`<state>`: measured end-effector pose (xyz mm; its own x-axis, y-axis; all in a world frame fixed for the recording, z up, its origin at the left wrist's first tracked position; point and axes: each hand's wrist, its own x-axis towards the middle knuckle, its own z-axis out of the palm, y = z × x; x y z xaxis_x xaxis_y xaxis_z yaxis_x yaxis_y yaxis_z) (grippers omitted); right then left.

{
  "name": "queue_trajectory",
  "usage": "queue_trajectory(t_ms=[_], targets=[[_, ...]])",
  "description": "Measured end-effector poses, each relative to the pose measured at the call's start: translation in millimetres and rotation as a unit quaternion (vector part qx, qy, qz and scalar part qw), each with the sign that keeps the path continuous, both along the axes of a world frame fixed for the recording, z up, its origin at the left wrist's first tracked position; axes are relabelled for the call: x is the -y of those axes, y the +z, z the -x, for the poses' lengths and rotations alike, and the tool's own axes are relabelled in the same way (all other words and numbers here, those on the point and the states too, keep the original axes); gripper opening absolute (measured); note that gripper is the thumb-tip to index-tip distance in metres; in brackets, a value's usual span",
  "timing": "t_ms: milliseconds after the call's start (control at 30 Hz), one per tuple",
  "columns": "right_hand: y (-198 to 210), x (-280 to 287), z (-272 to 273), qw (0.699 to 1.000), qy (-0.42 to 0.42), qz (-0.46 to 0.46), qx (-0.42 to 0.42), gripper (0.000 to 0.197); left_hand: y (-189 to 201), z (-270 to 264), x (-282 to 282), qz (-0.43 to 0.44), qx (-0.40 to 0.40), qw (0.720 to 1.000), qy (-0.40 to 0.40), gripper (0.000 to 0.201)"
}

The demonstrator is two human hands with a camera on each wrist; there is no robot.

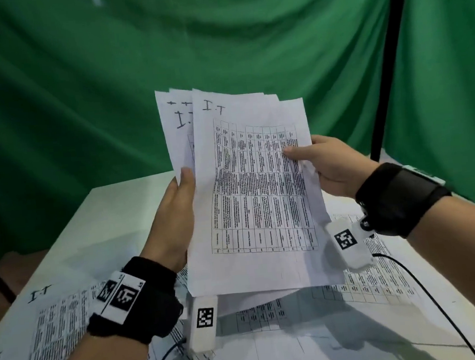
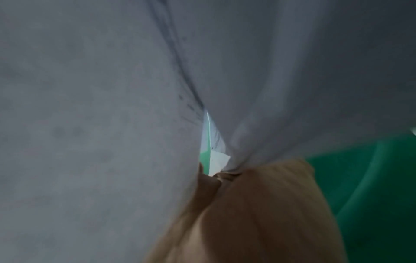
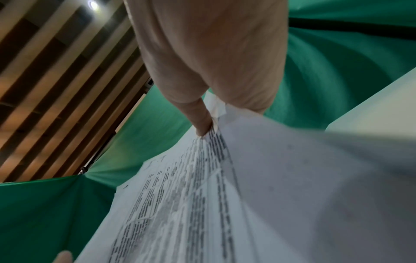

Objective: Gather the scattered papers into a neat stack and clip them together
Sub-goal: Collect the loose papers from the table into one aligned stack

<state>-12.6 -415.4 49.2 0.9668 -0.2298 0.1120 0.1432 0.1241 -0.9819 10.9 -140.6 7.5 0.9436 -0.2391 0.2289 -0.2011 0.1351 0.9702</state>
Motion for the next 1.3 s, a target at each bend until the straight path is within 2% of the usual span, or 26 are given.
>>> queue_trajectory(t_ms=[33, 67, 167, 233, 300, 333, 367, 400, 467, 500, 533, 567, 633, 700, 800, 933, 1033, 1200, 1300], targets=[[-0.9, 0.9, -1.2, 1.000, -0.009, 0.005, 0.005, 0.032, -1.2, -0.8, -0.5, -0.001, -0.003, 1.000, -0.008, 0.075], [-1.4, 2.1, -1.7, 1.000, -0.018, 0.013, 0.009, 0.033, -1.7, 0.2, -0.3, -0.011, 0.003, 1.000, -0.013, 0.072], [-1.3, 7.9, 0.7, 0.999, -0.035, 0.025, 0.016, 0.034, -5.1, -0.2, 2.4, -0.088, 0.075, 0.993, 0.003, 0.035], [1.2, 11.5, 7.8, 0.999, -0.026, 0.034, 0.004, 0.027, -10.1, -2.4, 1.9, -0.126, 0.097, 0.987, 0.014, 0.032], [4.5, 18.9, 16.8, 0.988, -0.043, 0.143, -0.038, 0.022, -11.7, -4.5, 0.0, -0.133, 0.098, 0.986, 0.027, 0.033], [4.6, 26.1, 20.0, 0.966, -0.064, 0.244, -0.062, 0.024, -10.6, -5.0, -0.8, -0.130, 0.095, 0.986, 0.035, 0.034], [3.5, 35.1, 22.0, 0.925, -0.082, 0.360, -0.085, 0.025, -9.3, -4.9, -1.9, -0.126, 0.091, 0.987, 0.041, 0.034], [3.0, 43.3, 24.6, 0.864, -0.093, 0.482, -0.112, 0.027, -8.3, -5.6, -3.4, -0.127, 0.090, 0.987, 0.050, 0.034], [0.3, 59.6, 31.7, 0.703, -0.081, 0.682, -0.184, 0.041, -7.7, -7.8, -6.8, -0.131, 0.090, 0.985, 0.064, 0.033], [-3.1, 67.2, 36.3, 0.629, -0.055, 0.739, -0.233, 0.053, -7.6, -8.5, -7.8, -0.132, 0.088, 0.985, 0.066, 0.032], [-7.7, 73.9, 41.1, 0.576, -0.024, 0.764, -0.288, 0.064, -7.9, -9.6, -8.2, -0.131, 0.086, 0.985, 0.067, 0.032], [-14.2, 81.8, 44.9, 0.547, 0.003, 0.765, -0.340, 0.071, -7.9, -10.2, -8.4, -0.130, 0.084, 0.986, 0.068, 0.032], [-29.0, 94.0, 51.3, 0.518, 0.031, 0.747, -0.416, 0.076, -8.6, -12.0, -9.0, -0.126, 0.081, 0.987, 0.065, 0.032], [-41.5, 101.8, 55.8, 0.517, 0.044, 0.727, -0.449, 0.082, -9.0, -13.4, -8.8, -0.128, 0.083, 0.986, 0.060, 0.032], [-49.7, 107.6, 55.9, 0.544, 0.030, 0.719, -0.431, 0.078, -10.8, -15.2, -9.2, -0.133, 0.086, 0.986, 0.053, 0.033], [-57.6, 119.5, 45.8, 0.612, 0.002, 0.686, -0.394, 0.058, -11.0, -15.4, -9.8, -0.128, 0.080, 0.987, 0.048, 0.034], [-62.9, 120.5, 40.1, 0.652, -0.021, 0.648, -0.393, 0.052, -10.5, -14.7, -9.7, -0.123, 0.072, 0.988, 0.055, 0.034], [-65.4, 120.6, 35.0, 0.660, -0.068, 0.659, -0.354, 0.060, -13.1, -19.0, -13.7, -0.119, 0.064, 0.989, 0.064, 0.032], [-54.4, 125.7, 32.7, 0.716, -0.089, 0.613, -0.321, 0.057, -16.8, -24.3, -18.0, -0.119, 0.063, 0.988, 0.072, 0.032]])
